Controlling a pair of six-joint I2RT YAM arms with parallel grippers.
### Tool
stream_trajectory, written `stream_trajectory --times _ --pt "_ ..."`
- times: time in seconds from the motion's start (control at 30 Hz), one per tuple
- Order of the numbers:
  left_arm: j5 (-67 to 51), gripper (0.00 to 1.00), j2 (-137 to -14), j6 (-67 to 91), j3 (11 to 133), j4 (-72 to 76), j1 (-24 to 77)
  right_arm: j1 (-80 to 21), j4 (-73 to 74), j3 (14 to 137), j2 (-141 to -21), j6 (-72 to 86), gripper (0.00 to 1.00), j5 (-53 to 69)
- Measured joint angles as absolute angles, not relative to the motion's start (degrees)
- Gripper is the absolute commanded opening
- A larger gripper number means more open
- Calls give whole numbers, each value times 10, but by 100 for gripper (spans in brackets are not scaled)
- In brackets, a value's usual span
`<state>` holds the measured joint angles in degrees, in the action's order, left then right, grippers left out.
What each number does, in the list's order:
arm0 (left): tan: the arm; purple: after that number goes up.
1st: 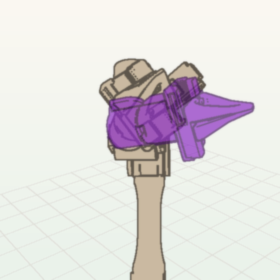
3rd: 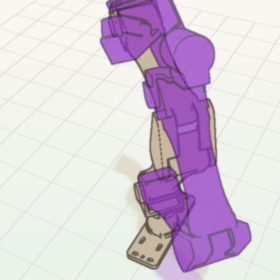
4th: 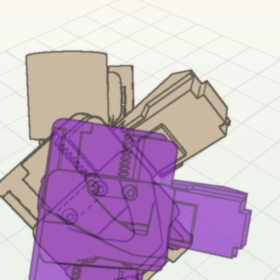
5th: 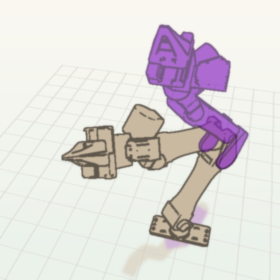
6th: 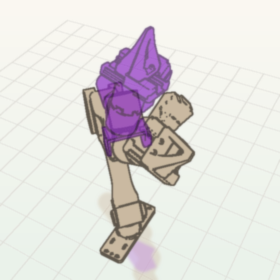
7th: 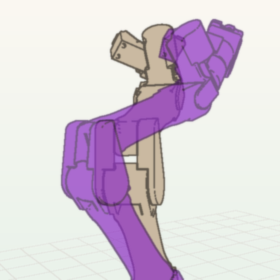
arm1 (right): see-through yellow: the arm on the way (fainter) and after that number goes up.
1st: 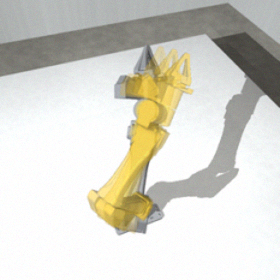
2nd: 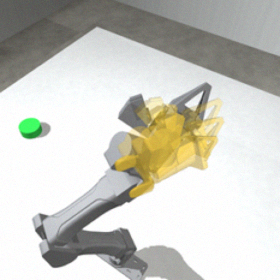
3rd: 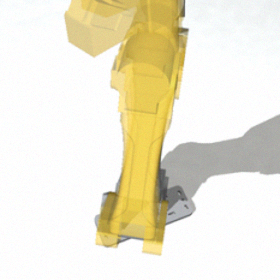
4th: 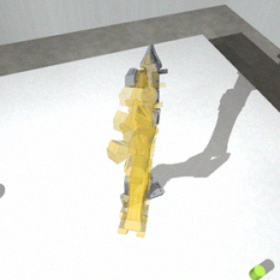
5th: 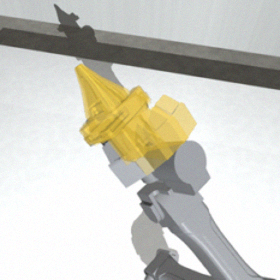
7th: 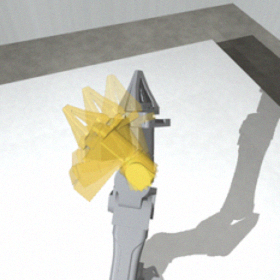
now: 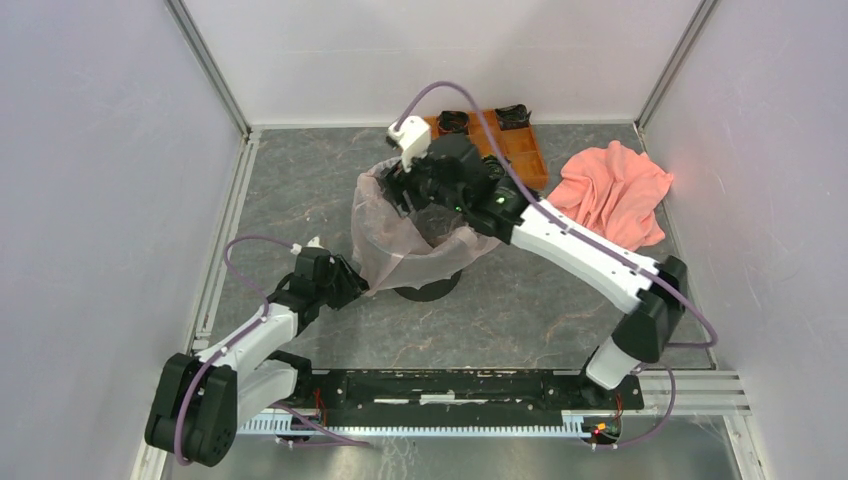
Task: Put the trash bags into the trash bin
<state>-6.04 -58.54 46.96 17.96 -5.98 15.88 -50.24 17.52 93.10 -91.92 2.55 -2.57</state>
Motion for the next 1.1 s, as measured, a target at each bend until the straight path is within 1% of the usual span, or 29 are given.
stream_trajectory --times 0.07,0.13,0.2,0.3,0.47,0.57,0.67,0.7,0.77,0.83,0.9,0.93,0.97,1.03,1.1 --pt "-60 49 -586 470 180 -60 159 -516 187 931 -945 20 65 -26" --pt "-60 49 -587 470 180 -60 159 -528 192 927 -968 17 57 -26" --pt "-60 49 -589 470 180 -59 159 -535 195 920 -984 13 51 -26" --pt "-61 50 -592 470 181 -58 159 -541 191 902 -999 12 48 -34" --pt "-61 50 -592 470 182 -56 159 -541 178 891 -1026 14 48 -40" --pt "-60 50 -592 469 185 -57 159 -541 186 904 -1038 16 60 -41" --pt "-60 50 -592 469 185 -58 159 -540 199 904 -1029 17 83 -53" --pt "-60 50 -592 469 185 -59 159 -539 206 903 -1021 15 89 -58" --pt "-59 50 -592 469 185 -60 159 -538 215 895 -995 12 96 -71" --pt "-59 51 -593 467 185 -59 159 -537 219 888 -966 9 98 -82" --pt "-58 51 -596 462 185 -59 159 -535 219 882 -932 2 98 -95" --pt "-58 51 -598 461 185 -59 159 -535 219 882 -918 -1 96 -103" --pt "-59 50 -599 458 185 -58 159 -535 218 882 -908 -4 92 -110" --pt "-59 51 -600 455 187 -59 159 -535 218 881 -894 -9 81 -128" --pt "-58 51 -600 453 187 -60 159 -535 218 876 -891 -15 73 -146"
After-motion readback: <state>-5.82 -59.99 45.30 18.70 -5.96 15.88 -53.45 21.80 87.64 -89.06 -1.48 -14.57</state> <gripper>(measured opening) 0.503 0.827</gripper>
